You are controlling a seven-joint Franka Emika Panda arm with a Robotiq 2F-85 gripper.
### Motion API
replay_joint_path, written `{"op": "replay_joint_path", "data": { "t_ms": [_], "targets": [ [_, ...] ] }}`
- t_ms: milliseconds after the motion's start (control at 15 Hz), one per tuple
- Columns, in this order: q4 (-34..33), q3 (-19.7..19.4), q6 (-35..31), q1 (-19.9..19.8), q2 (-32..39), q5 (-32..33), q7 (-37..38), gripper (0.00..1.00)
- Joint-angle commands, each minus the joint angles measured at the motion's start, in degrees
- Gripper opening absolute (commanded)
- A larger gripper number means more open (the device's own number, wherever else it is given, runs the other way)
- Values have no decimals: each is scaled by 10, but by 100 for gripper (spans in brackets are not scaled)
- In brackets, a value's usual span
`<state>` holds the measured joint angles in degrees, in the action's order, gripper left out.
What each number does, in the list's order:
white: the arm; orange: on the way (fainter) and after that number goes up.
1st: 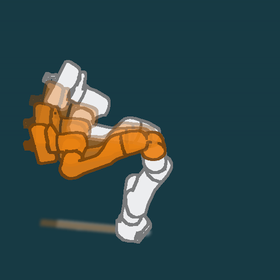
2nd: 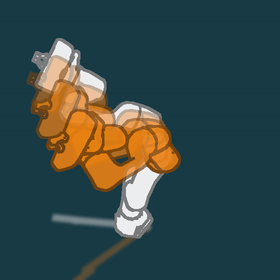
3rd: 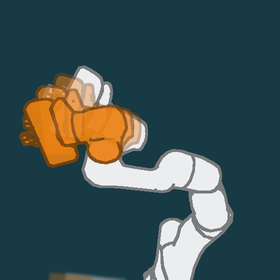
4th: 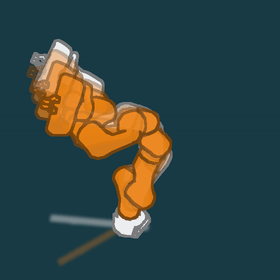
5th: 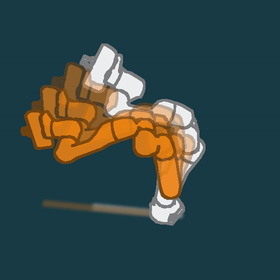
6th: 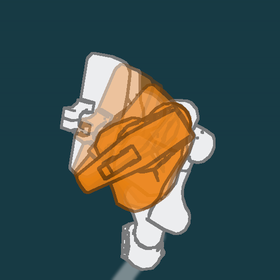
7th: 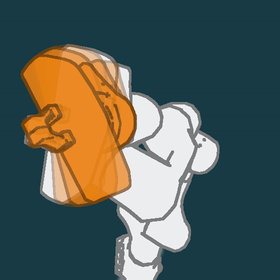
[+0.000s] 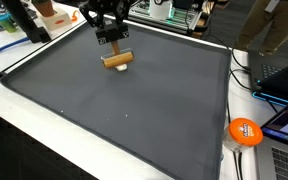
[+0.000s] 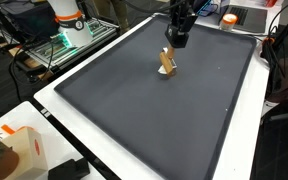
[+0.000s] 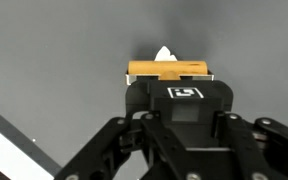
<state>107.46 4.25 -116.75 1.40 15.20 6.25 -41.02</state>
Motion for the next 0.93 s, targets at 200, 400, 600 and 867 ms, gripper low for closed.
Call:
{"op": "replay_joint_path", "data": {
  "t_ms": [200,400,600,867],
  "targets": [
    [16,-10,46,-3,23,40,39,22],
    [24,-8,37,-2,18,49,52,22],
    [44,-5,33,8,-39,69,81,22],
    [43,12,34,15,-82,52,67,22]
  ]
}}
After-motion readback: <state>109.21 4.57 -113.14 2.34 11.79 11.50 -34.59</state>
